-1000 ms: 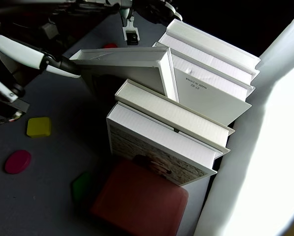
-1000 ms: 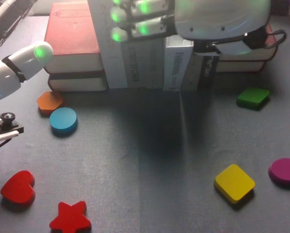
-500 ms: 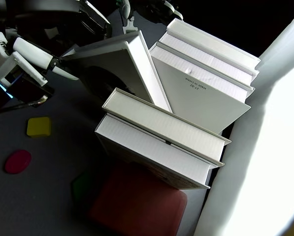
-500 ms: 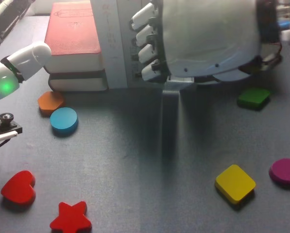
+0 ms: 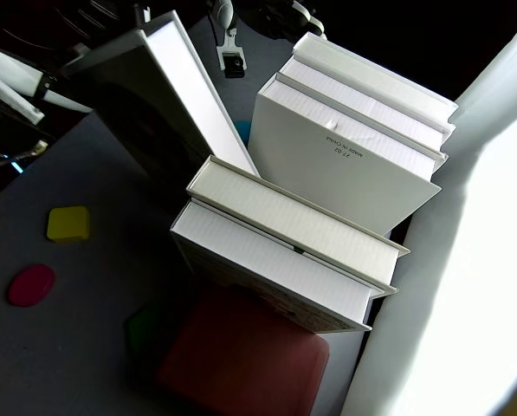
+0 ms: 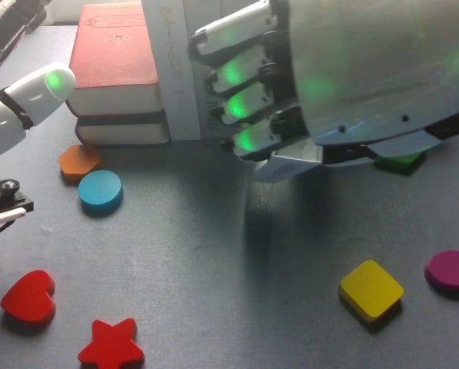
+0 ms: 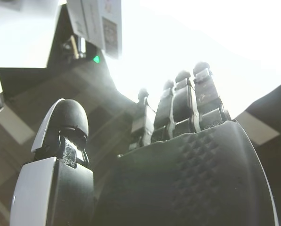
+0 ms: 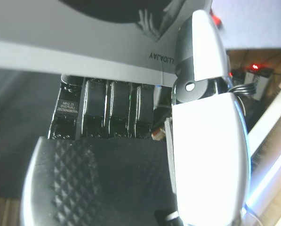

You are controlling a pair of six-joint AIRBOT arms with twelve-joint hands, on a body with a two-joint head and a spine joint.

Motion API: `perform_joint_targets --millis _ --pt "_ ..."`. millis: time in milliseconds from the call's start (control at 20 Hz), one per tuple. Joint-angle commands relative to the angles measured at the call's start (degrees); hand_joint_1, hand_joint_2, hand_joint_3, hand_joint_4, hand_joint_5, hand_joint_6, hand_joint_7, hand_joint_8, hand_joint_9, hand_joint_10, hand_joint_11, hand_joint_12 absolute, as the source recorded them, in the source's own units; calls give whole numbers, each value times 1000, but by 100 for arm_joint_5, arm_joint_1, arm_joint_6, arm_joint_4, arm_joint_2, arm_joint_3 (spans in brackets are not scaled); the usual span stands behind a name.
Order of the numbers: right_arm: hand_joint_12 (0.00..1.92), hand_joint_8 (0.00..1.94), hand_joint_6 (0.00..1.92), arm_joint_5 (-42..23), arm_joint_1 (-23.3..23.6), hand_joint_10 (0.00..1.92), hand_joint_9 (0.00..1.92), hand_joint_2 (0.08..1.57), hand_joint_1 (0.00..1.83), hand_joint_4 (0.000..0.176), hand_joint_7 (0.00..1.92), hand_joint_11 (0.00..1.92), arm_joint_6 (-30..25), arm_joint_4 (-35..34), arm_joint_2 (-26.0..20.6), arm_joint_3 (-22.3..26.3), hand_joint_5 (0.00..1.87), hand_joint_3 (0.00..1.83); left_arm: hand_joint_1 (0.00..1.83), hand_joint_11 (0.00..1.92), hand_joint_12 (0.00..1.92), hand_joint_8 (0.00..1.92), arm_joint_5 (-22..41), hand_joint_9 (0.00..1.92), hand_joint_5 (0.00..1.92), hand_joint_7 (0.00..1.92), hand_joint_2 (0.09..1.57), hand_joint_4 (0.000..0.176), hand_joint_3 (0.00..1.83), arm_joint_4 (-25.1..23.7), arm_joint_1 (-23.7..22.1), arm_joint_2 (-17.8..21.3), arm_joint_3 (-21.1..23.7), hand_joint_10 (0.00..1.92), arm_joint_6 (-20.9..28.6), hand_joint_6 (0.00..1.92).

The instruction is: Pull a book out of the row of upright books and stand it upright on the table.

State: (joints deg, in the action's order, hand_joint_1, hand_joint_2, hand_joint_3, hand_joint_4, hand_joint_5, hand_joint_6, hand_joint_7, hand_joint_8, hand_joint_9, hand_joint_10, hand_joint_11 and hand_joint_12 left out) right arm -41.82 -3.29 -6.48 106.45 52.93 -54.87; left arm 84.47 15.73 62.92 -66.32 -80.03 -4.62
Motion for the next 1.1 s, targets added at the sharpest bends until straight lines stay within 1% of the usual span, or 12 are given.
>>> perform_joint_targets --millis 0,50,150,200,500,550,600,650,900,950,1000,1050 --pt "1741 1491 1033 -36 114 1414 525 1205 1222 0 827 158 60 -467 -17 48 817 0 342 0 0 0 707 0 97 0 1343 96 1 80 -30 -29 -11 0 48 0" --pt "1740 1491 1033 -137 171 1413 525 1205 1221 0 827 158 60 -550 -111 89 817 0 337 0 0 0 709 0 86 0 1342 109 0 84 -30 -29 -11 0 47 0" --pt "1740 1491 1032 -284 251 1413 526 1204 1222 0 827 158 42 -642 -210 125 817 0 342 0 0 0 713 0 85 0 1340 100 0 86 -28 -29 -9 0 47 1" --pt "1740 1491 1032 -423 309 1413 526 1204 1221 0 827 158 40 -724 -284 155 818 0 350 0 0 0 718 0 90 0 1340 105 0 88 -28 -26 -6 0 47 3" --pt "1740 1490 1032 -848 489 1412 526 1204 1221 0 827 158 -196 -835 -453 202 818 0 363 0 0 0 733 0 93 0 1344 101 0 95 -28 -14 -3 0 48 4" --pt "1740 1491 1032 -916 516 1412 526 1204 1221 0 827 158 -213 -867 -479 202 818 0 382 0 0 0 735 0 96 0 1351 91 3 96 -28 -13 -3 0 47 4" --pt "1740 1490 1032 -981 531 1411 526 1204 1222 0 827 158 -219 -910 -504 202 818 0 396 0 0 0 737 0 100 0 1355 88 3 96 -28 -13 -4 0 47 5" --pt "1739 1490 1032 -1027 546 1411 526 1204 1222 0 827 158 -254 -925 -525 203 818 0 384 0 0 0 737 0 91 0 1361 94 5 96 -28 -12 -4 0 47 1" --pt "1739 1490 1032 -1229 618 1411 527 1204 1221 0 827 159 -394 -1016 -660 234 818 0 392 0 0 0 751 0 93 0 1360 64 2 108 -28 -11 -6 0 41 1" --pt "1739 1490 1032 -1263 619 1411 527 1204 1221 0 827 159 -419 -1035 -683 239 818 0 395 0 0 0 752 0 96 0 1360 70 2 108 -28 -12 -8 0 37 2" --pt "1739 1490 1032 -1284 619 1411 527 1204 1221 0 827 159 -431 -1054 -699 239 818 0 406 0 0 0 751 0 103 0 1360 68 1 113 -28 -14 -8 0 31 5" --pt "1739 1490 1032 -1274 619 1411 527 1204 1221 0 827 159 -434 -1065 -698 227 818 0 394 0 0 0 751 0 101 0 1355 72 0 120 -28 -16 -8 0 31 3"
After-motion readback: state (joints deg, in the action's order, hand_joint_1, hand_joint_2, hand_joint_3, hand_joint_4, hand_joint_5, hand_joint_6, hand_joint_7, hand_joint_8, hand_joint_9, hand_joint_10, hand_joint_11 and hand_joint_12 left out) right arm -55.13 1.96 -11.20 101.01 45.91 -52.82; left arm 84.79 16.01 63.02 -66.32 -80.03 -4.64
